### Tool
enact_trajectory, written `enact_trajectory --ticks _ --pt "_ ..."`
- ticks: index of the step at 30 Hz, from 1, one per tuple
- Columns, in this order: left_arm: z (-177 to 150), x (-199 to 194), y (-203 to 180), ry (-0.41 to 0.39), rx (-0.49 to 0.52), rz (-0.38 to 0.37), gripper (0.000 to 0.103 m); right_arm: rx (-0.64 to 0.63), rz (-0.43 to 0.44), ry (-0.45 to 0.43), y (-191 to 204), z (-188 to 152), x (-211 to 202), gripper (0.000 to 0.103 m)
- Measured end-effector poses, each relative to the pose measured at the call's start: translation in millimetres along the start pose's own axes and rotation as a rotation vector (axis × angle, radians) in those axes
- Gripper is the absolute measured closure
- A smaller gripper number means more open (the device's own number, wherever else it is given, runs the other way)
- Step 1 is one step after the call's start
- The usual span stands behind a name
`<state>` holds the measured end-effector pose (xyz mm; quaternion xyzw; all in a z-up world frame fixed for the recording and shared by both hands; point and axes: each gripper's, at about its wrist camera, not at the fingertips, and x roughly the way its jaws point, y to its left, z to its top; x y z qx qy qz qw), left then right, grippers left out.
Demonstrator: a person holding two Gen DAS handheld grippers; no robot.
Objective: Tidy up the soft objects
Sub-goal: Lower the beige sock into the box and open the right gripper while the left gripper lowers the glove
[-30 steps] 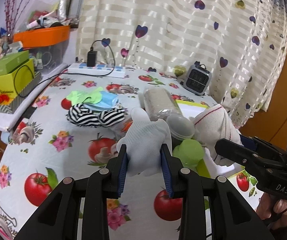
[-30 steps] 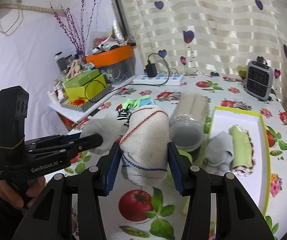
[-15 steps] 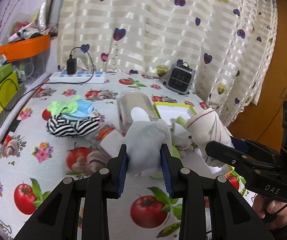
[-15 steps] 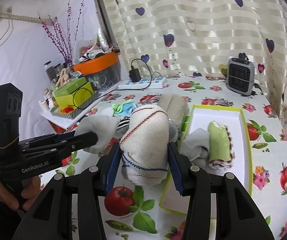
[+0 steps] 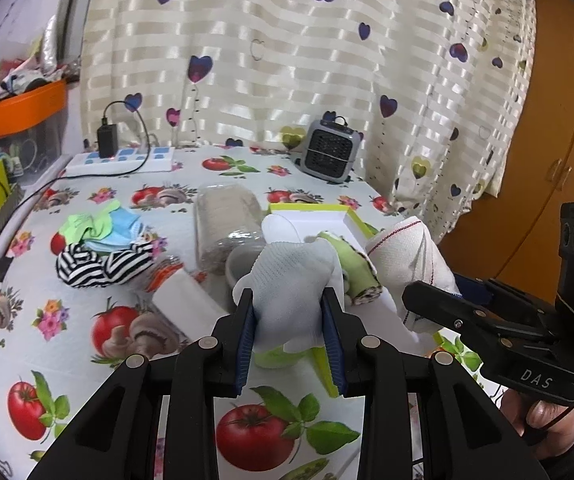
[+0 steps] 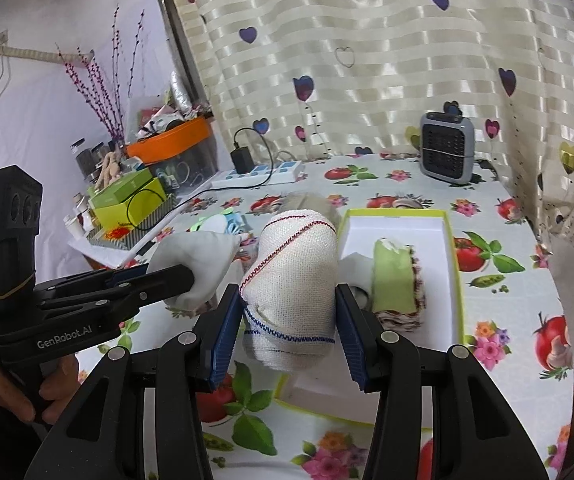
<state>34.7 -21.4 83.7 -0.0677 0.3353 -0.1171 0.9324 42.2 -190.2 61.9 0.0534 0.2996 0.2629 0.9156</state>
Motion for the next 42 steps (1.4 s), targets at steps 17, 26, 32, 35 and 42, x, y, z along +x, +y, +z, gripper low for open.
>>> enact_trajectory --ticks 17,26,32,35,42 --pt "3.9 23.3 -30.7 0.031 0.037 -0.064 0.073 0.066 -0.061 0.003 -34.5 -5.6 -7.6 0.055" --pt "-1.5 41.3 -45.3 0.074 0.056 -0.087 0.073 0.092 -0.079 0.030 -46.4 -13.7 -2.8 0.055" --pt "-6.7 51.6 -51.2 0.102 0.067 -0.102 0.073 0.108 -0.092 0.050 -53.0 -18.5 1.0 0.055" --pt "-10.1 57.2 -53.8 0.118 0.073 -0.111 0.073 0.117 -0.103 0.062 -57.1 -20.8 3.6 0.055" --pt "-16.5 68.5 -56.0 0.152 0.077 -0.130 0.073 0.139 -0.126 0.091 -66.6 -27.7 9.5 0.055"
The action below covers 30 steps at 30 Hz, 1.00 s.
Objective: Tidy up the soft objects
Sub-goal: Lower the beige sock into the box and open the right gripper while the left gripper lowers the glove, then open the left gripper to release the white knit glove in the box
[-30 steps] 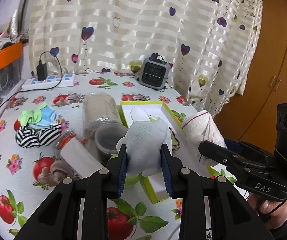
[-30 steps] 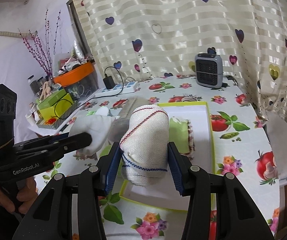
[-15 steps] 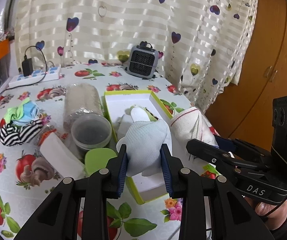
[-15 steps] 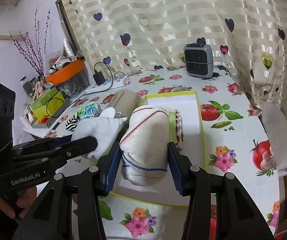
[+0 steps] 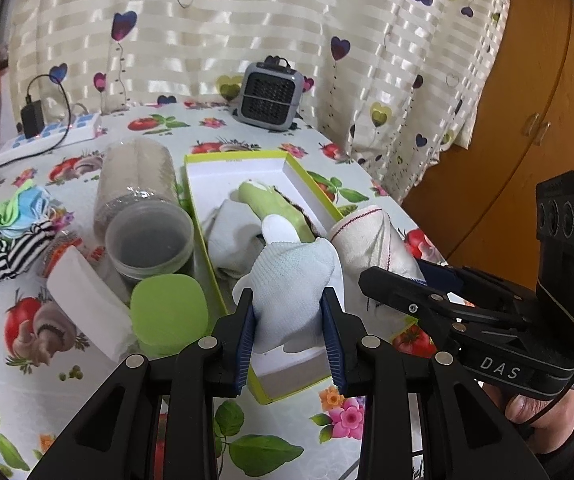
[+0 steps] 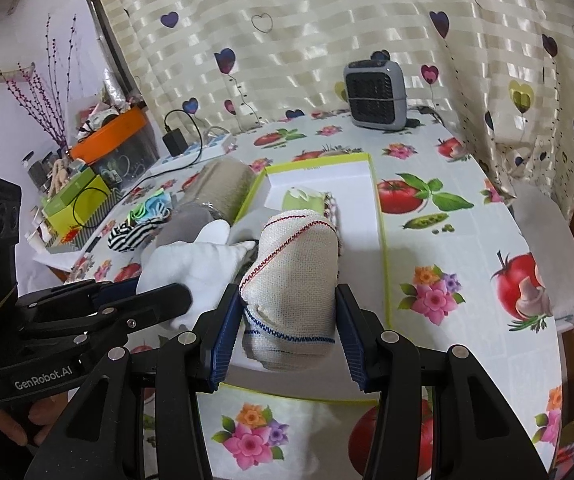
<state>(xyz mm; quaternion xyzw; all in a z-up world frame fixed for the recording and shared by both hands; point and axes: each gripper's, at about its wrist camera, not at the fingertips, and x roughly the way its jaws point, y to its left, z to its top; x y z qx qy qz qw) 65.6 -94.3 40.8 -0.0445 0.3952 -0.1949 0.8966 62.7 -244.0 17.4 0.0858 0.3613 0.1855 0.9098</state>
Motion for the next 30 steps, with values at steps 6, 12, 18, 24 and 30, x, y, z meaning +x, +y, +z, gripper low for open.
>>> enact_trajectory --ticks 6,12,18,24,30 --pt "-1.9 10.1 0.5 0.023 0.003 -0.009 0.073 0.011 -0.010 0.023 -5.8 -1.9 7.7 0.055" --pt "-3.8 21.9 -0.8 0.054 0.012 -0.015 0.072 0.015 -0.019 0.054 -10.3 -4.3 15.6 0.055" --pt "-5.8 33.1 -0.8 0.081 0.018 -0.019 0.071 -0.005 -0.049 0.086 -10.0 -5.9 22.8 0.054" --pt "-6.2 38.8 -4.2 0.101 0.042 -0.026 0.067 -0.018 -0.078 0.077 -10.6 -6.2 21.8 0.054" --pt "-5.4 41.2 -3.5 0.107 0.037 -0.030 0.064 -0.021 -0.076 0.045 -11.3 -3.2 15.2 0.054"
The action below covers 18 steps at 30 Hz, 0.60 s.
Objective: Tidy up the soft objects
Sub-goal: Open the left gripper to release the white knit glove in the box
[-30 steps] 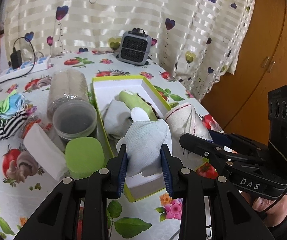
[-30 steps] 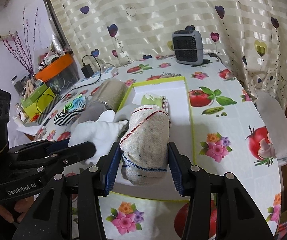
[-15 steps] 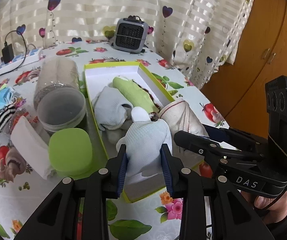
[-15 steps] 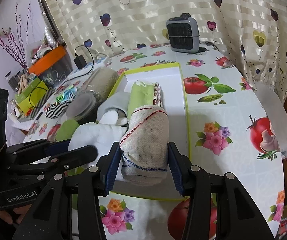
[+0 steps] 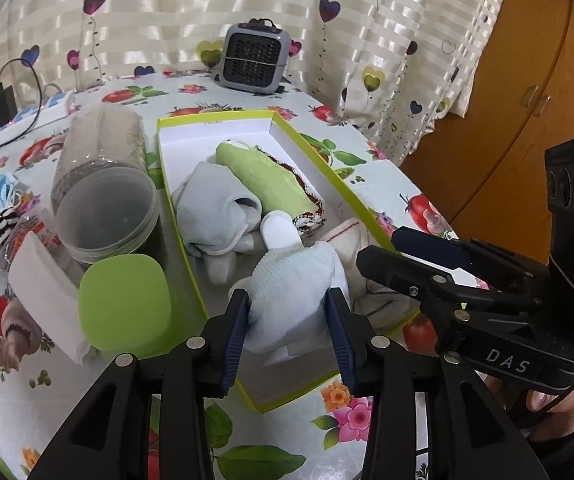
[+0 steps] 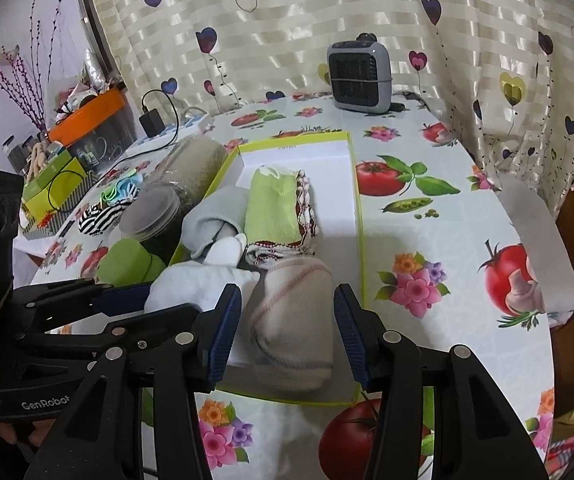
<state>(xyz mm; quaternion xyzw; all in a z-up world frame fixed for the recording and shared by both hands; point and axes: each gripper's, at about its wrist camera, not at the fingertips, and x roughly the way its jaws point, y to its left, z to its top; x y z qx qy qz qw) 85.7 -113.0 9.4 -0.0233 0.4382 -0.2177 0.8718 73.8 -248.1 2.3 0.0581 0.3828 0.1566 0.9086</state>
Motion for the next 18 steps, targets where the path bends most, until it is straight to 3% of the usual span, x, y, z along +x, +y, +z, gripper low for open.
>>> enact_trajectory --ticks 18 --pt "0.2 -24.4 0.9 -0.069 -0.002 -0.003 0.061 0.003 0.006 -0.058 3.4 5.6 -19.8 0.054"
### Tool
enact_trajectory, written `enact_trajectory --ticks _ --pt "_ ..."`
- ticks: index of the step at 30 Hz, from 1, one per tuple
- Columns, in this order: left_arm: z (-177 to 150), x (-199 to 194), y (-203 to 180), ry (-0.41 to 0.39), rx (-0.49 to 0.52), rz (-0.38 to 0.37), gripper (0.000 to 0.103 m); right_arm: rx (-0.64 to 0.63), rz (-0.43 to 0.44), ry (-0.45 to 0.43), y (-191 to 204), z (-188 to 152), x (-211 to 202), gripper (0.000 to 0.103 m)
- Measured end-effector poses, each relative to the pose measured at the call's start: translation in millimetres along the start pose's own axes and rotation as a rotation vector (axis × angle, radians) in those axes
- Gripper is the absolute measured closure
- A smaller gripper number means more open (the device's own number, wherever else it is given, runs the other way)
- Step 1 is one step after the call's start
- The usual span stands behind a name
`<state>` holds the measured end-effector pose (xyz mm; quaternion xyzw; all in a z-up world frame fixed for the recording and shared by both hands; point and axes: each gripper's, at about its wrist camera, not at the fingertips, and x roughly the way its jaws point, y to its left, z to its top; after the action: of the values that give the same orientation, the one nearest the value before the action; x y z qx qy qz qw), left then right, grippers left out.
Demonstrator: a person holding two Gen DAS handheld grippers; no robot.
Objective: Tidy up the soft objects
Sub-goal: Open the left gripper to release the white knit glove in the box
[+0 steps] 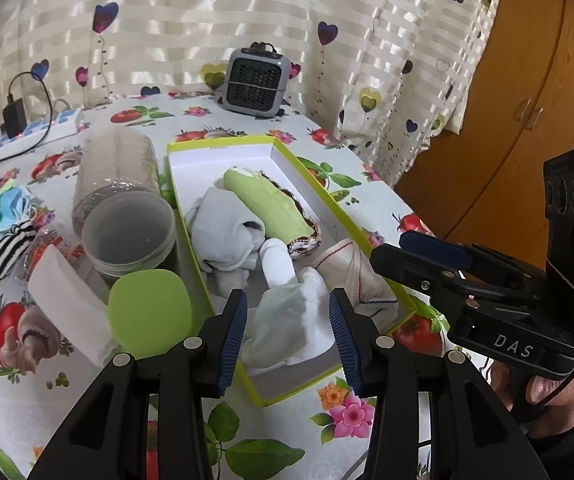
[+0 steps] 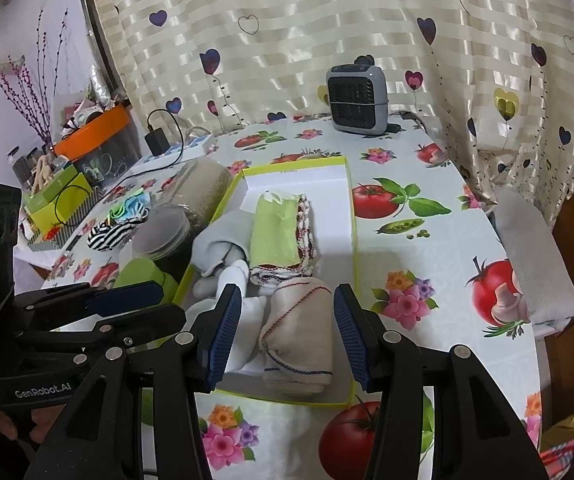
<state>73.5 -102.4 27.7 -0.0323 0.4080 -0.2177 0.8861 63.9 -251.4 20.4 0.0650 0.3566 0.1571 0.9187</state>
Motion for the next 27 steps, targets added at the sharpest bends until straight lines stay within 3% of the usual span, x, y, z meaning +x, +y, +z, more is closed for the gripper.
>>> enact_trajectory --ticks 27 --pt "-9.9 -55.5 10.8 -0.109 -0.033 0.062 0.061 -0.100 0.116 -0.103 47.9 0.6 -32.5 0.054"
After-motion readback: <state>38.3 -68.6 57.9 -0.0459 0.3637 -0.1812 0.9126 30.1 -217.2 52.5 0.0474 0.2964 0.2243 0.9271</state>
